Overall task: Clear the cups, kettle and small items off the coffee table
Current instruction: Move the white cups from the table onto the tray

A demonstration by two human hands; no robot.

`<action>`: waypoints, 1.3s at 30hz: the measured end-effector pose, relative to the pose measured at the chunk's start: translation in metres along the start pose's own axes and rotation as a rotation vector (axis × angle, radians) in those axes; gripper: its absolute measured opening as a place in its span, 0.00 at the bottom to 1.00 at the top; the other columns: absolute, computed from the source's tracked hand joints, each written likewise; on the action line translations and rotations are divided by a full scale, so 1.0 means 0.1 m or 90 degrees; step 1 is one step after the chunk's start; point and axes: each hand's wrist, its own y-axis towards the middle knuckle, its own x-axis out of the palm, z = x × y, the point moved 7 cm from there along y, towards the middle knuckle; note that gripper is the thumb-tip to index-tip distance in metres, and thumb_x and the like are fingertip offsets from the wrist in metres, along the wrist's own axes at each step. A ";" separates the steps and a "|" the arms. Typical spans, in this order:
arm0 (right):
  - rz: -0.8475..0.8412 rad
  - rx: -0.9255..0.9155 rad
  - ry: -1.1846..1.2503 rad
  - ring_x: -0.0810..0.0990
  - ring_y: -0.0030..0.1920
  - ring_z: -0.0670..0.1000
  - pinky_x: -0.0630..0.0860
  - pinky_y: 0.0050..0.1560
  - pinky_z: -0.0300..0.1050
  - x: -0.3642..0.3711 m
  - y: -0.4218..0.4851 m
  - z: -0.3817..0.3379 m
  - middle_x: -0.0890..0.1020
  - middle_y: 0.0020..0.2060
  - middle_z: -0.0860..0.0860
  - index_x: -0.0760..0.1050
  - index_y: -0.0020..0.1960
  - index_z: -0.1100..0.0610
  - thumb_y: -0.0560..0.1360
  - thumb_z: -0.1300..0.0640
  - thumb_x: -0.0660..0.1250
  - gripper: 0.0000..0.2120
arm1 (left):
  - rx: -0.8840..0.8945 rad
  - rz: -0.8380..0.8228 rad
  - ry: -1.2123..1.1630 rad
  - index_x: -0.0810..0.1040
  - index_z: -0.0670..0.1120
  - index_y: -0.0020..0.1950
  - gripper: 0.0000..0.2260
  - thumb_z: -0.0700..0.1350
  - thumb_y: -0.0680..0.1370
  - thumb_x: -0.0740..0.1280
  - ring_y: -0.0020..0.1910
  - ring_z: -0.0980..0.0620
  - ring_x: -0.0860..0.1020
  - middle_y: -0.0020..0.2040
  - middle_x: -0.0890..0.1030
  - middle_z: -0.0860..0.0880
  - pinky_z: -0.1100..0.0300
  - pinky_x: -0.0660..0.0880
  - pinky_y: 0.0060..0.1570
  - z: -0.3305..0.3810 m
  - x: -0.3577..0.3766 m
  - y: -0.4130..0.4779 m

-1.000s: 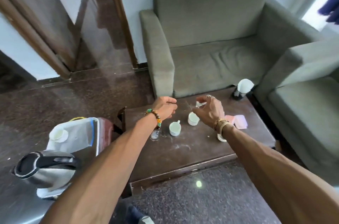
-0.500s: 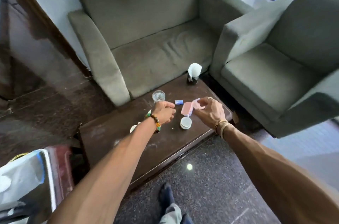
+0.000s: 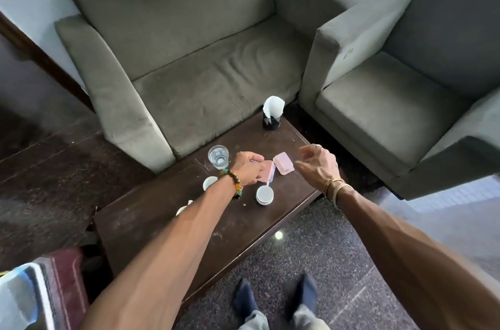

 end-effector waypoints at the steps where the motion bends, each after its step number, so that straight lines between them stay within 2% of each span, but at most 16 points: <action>1: -0.011 0.007 -0.008 0.82 0.53 0.54 0.78 0.59 0.49 0.05 0.07 0.06 0.84 0.51 0.51 0.81 0.59 0.53 0.68 0.57 0.73 0.19 | -0.008 0.000 -0.006 0.76 0.38 0.62 0.13 0.35 0.78 0.64 0.33 0.54 0.73 0.48 0.78 0.41 0.64 0.71 0.30 -0.03 0.05 0.07; 6: -0.064 0.016 -0.034 0.82 0.54 0.54 0.77 0.59 0.48 0.41 0.50 0.33 0.84 0.52 0.51 0.80 0.60 0.55 0.72 0.54 0.72 0.17 | -0.053 0.007 -0.047 0.75 0.39 0.59 0.10 0.34 0.79 0.64 0.31 0.54 0.71 0.45 0.77 0.41 0.71 0.68 0.22 -0.33 0.22 0.43; 8: -0.114 0.025 -0.054 0.82 0.55 0.55 0.77 0.60 0.47 0.63 0.64 0.48 0.84 0.53 0.52 0.79 0.63 0.55 0.71 0.57 0.71 0.20 | -0.090 0.028 -0.069 0.74 0.41 0.57 0.09 0.33 0.79 0.63 0.30 0.54 0.70 0.46 0.77 0.41 0.70 0.67 0.22 -0.52 0.27 0.59; 10: -0.169 0.033 -0.085 0.81 0.56 0.57 0.77 0.60 0.48 0.84 0.75 0.66 0.84 0.55 0.54 0.78 0.63 0.56 0.71 0.59 0.71 0.20 | -0.123 0.052 -0.085 0.75 0.39 0.60 0.11 0.33 0.79 0.63 0.31 0.54 0.70 0.46 0.77 0.41 0.70 0.68 0.22 -0.72 0.32 0.72; 13: -0.249 0.043 -0.127 0.80 0.57 0.58 0.76 0.59 0.46 1.14 0.92 0.94 0.83 0.57 0.57 0.77 0.64 0.58 0.71 0.58 0.72 0.22 | -0.173 0.085 -0.126 0.74 0.36 0.63 0.13 0.34 0.78 0.64 0.31 0.54 0.71 0.40 0.75 0.44 0.69 0.69 0.23 -1.03 0.42 0.92; 17: -0.321 0.047 -0.157 0.79 0.59 0.58 0.69 0.52 0.40 1.46 1.12 1.21 0.81 0.59 0.56 0.75 0.66 0.59 0.73 0.57 0.73 0.23 | -0.218 0.133 -0.156 0.75 0.36 0.62 0.14 0.33 0.77 0.64 0.35 0.51 0.74 0.47 0.77 0.38 0.60 0.75 0.36 -1.39 0.52 1.22; 19: -0.342 0.056 -0.155 0.79 0.58 0.57 0.68 0.51 0.39 1.62 1.22 1.36 0.81 0.60 0.56 0.74 0.66 0.59 0.73 0.57 0.73 0.23 | -0.220 0.164 -0.164 0.76 0.36 0.62 0.14 0.33 0.76 0.64 0.46 0.45 0.79 0.53 0.80 0.35 0.52 0.79 0.51 -1.57 0.55 1.42; 20: -0.351 0.072 -0.144 0.78 0.56 0.55 0.68 0.52 0.38 1.68 1.24 1.41 0.81 0.60 0.56 0.74 0.66 0.58 0.73 0.58 0.73 0.23 | -0.217 0.176 -0.156 0.76 0.37 0.62 0.15 0.34 0.76 0.64 0.53 0.42 0.80 0.57 0.80 0.36 0.49 0.78 0.58 -1.65 0.56 1.51; 23: -0.384 0.112 -0.100 0.78 0.56 0.52 0.68 0.52 0.38 1.93 1.30 1.59 0.80 0.62 0.55 0.73 0.68 0.58 0.71 0.56 0.73 0.26 | -0.225 0.189 -0.124 0.77 0.42 0.64 0.16 0.39 0.76 0.65 0.60 0.42 0.78 0.62 0.79 0.42 0.48 0.76 0.61 -1.90 0.64 1.74; 25: -0.396 0.123 -0.071 0.80 0.59 0.56 0.72 0.55 0.42 2.06 1.30 1.63 0.79 0.62 0.56 0.72 0.68 0.59 0.66 0.50 0.71 0.32 | -0.222 0.188 -0.101 0.77 0.44 0.65 0.17 0.42 0.77 0.65 0.61 0.43 0.78 0.63 0.79 0.44 0.48 0.76 0.61 -2.02 0.71 1.83; 28: -0.412 0.147 -0.028 0.81 0.60 0.61 0.77 0.62 0.57 2.24 1.28 1.64 0.79 0.62 0.59 0.72 0.68 0.61 0.65 0.49 0.67 0.34 | -0.219 0.174 -0.105 0.77 0.46 0.66 0.17 0.45 0.78 0.64 0.63 0.43 0.76 0.65 0.77 0.44 0.47 0.76 0.62 -2.14 0.81 1.90; 30: -0.428 0.134 -0.029 0.81 0.56 0.62 0.78 0.59 0.58 2.34 1.28 1.63 0.81 0.56 0.60 0.75 0.63 0.64 0.67 0.50 0.65 0.28 | -0.212 0.162 -0.116 0.77 0.46 0.66 0.16 0.46 0.79 0.63 0.64 0.43 0.75 0.66 0.77 0.45 0.47 0.75 0.62 -2.17 0.86 1.93; 32: -0.431 0.111 -0.025 0.79 0.48 0.60 0.78 0.50 0.55 2.42 1.28 1.60 0.80 0.45 0.57 0.77 0.54 0.67 0.69 0.50 0.62 0.23 | -0.204 0.156 -0.112 0.78 0.46 0.64 0.14 0.46 0.80 0.62 0.63 0.42 0.75 0.65 0.77 0.45 0.46 0.76 0.60 -2.18 0.87 1.98; 34: -0.424 0.102 -0.021 0.77 0.50 0.56 0.78 0.53 0.56 2.46 1.29 1.59 0.80 0.48 0.55 0.78 0.54 0.65 0.72 0.49 0.60 0.22 | -0.210 0.153 -0.107 0.79 0.47 0.63 0.14 0.46 0.80 0.62 0.62 0.42 0.75 0.65 0.77 0.46 0.47 0.76 0.60 -2.22 0.88 2.01; 36: -0.420 0.083 -0.012 0.79 0.51 0.61 0.78 0.55 0.61 2.49 1.27 1.59 0.80 0.51 0.60 0.78 0.54 0.66 0.73 0.50 0.58 0.23 | -0.214 0.142 -0.097 0.77 0.48 0.65 0.15 0.46 0.80 0.61 0.64 0.43 0.75 0.66 0.76 0.47 0.48 0.76 0.62 -2.25 0.91 2.04; 39: -0.409 0.074 -0.003 0.80 0.52 0.66 0.78 0.54 0.67 2.54 1.24 1.61 0.80 0.48 0.62 0.79 0.54 0.65 0.68 0.49 0.56 0.25 | -0.213 0.138 -0.093 0.77 0.48 0.66 0.16 0.46 0.80 0.61 0.64 0.43 0.75 0.66 0.76 0.47 0.48 0.76 0.62 -2.30 0.94 2.06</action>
